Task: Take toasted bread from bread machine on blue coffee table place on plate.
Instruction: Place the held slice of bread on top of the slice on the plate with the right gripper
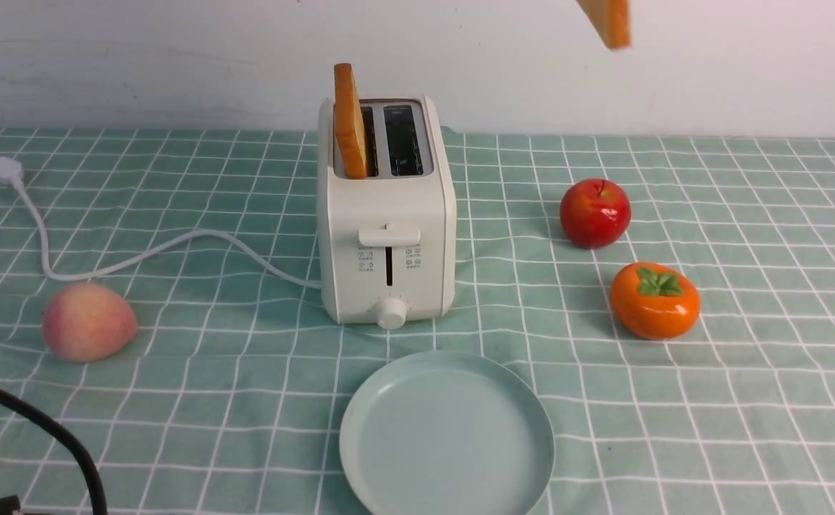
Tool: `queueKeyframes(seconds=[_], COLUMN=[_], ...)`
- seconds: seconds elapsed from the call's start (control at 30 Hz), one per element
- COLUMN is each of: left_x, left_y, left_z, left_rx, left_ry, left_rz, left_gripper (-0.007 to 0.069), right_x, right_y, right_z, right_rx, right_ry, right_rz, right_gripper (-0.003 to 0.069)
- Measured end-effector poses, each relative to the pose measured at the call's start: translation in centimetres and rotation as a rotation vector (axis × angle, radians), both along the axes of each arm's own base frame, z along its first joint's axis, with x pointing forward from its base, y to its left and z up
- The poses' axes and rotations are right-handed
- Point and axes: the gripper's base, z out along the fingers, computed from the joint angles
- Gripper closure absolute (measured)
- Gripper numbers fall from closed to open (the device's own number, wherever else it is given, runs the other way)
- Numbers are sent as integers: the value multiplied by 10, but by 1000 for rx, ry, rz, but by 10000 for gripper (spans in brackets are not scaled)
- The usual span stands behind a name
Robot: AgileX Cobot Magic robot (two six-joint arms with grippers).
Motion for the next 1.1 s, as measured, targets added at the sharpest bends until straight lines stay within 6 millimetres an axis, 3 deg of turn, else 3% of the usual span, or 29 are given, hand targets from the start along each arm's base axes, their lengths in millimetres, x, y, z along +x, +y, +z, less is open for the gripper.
queueKeyframes(seconds=[0.07, 0.1, 0.17, 0.23, 0.27, 0.3, 0.37, 0.53, 0.7, 0.77, 1.0, 1.1], left_x=[0, 0, 2, 3, 3, 5, 6, 7, 6, 6, 6, 7], left_y=[-1, -1, -3, -4, -5, -5, -6, -6, -6, -6, -6, -6], left_z=[0, 1, 2, 4, 5, 7, 8, 9, 9, 9, 9, 10], left_rx=[1, 1, 3, 0, -1, -6, -9, -13, -13, -14, -31, -39], left_ry=[-8, -9, -41, -71, -78, -110, -127, -139, -133, -132, -128, -144], left_rz=[-7, -7, -33, -45, -46, -46, -46, -45, -46, -47, -31, -22], left_gripper=[387, 387, 387, 387, 387, 387, 387, 386, 383, 383, 364, 316], right_x=[-5, -5, -12, -16, -16, -21, -26, -29, -18, -8, 1, 2], right_y=[-2, -2, 9, 22, 24, 37, 47, 54, 41, 31, 15, 11], right_z=[-22, -24, -62, -93, -93, -122, -140, -161, -180, -202, -246, -252], right_rx=[-28, -36, -8, 41, 54, 141, 230, 479, 694, 802, 807, 750], right_ry=[185, 197, 428, 558, 561, 662, 727, 806, 851, 905, 1014, 1006], right_rz=[-16, -19, 53, 143, 155, 237, 293, 391, 434, 385, 315, 309], right_gripper=[553, 553, 553, 553, 553, 553, 553, 553, 553, 553, 543, 461])
